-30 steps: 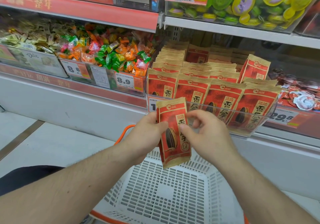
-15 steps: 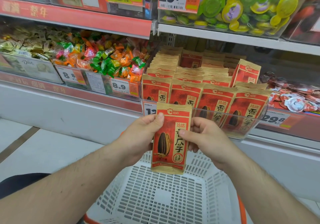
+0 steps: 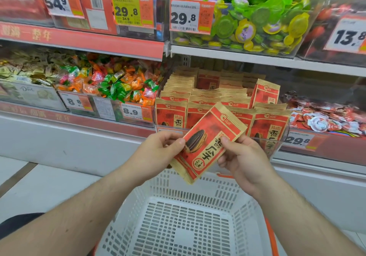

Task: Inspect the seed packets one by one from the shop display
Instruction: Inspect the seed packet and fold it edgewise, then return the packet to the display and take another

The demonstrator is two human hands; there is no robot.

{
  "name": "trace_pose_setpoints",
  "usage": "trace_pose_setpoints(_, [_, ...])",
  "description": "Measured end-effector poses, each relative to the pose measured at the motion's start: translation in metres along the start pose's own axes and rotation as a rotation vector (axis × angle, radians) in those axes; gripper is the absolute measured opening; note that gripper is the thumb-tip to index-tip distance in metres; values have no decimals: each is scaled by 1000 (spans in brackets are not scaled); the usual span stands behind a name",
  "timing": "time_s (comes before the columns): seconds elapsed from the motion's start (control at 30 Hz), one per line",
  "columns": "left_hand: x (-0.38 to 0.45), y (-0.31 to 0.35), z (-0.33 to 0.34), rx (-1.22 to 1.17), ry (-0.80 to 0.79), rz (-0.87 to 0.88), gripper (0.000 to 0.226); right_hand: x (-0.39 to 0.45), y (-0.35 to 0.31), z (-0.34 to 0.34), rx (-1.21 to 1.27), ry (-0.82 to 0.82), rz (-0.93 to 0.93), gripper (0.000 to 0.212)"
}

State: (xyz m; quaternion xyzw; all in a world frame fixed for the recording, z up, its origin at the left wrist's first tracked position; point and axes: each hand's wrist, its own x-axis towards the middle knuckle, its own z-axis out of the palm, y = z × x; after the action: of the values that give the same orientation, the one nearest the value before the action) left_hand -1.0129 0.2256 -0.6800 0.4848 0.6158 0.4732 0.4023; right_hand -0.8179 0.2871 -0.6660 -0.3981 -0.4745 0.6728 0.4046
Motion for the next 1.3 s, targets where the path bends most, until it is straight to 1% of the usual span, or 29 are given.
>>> trace_pose_setpoints(0.07, [0,5,0,-2,52,20,12,-2,-5,-2,84,22,-31,7])
trace_pose_setpoints(0.2, [5,21,7,-225,176,8,16,-9,-12,-1,197,12,-54,12])
trace_pose_setpoints(0.33, [16,48,18,-393,213,26,11,-12,-17,4,348,44,-59,14])
trace_pose_setpoints(0.43, [30,65,22,-378,206,40,16,-9,-23,5,405,82,-80,15])
trace_pose_setpoints(0.5, [41,74,23,-271,179,54,22,-6,-31,3,407,113,-101,15])
trace_pose_setpoints(0.53, [48,77,22,-177,176,69,24,-4,-36,2,403,129,-121,16])
trace_pose_setpoints(0.6, [61,82,20,43,219,135,28,2,-49,-3,368,168,-190,18])
trace_pose_setpoints(0.67, [72,86,15,257,262,249,31,7,-66,-6,254,195,-293,17])
trace_pose_setpoints(0.73, [85,92,10,587,243,356,40,14,-83,-8,81,219,-397,16])
trace_pose_setpoints(0.8, [101,100,6,974,138,379,59,27,-96,-8,-127,239,-470,17])
trace_pose_setpoints(0.83, [109,104,5,1107,52,352,71,34,-102,-6,-242,257,-493,16])
trace_pose_setpoints(0.87, [117,107,5,1189,-41,312,80,41,-106,-4,-361,277,-510,17])
trace_pose_setpoints(0.93, [130,111,6,1268,-182,258,89,57,-113,-4,-556,282,-534,23])
trace_pose_setpoints(0.97, [136,113,7,1285,-217,256,90,64,-116,-4,-623,277,-556,16])
trace_pose_setpoints(1.0, [142,114,8,1291,-239,261,91,72,-119,-3,-665,269,-582,13])
trace_pose_setpoints(1.07, [149,113,9,1297,-272,255,93,83,-123,-2,-751,242,-595,31])
trace_pose_setpoints(1.1, [153,111,9,1300,-288,241,94,89,-123,-2,-782,234,-588,30])
trace_pose_setpoints(1.17, [158,105,9,1291,-320,215,93,102,-123,-5,-829,221,-593,17])
trace_pose_setpoints(1.2, [160,103,9,1280,-334,208,91,107,-123,-5,-854,226,-595,16])
trace_pose_setpoints(1.3, [160,101,9,1275,-348,222,87,116,-122,-4,-953,214,-579,22])
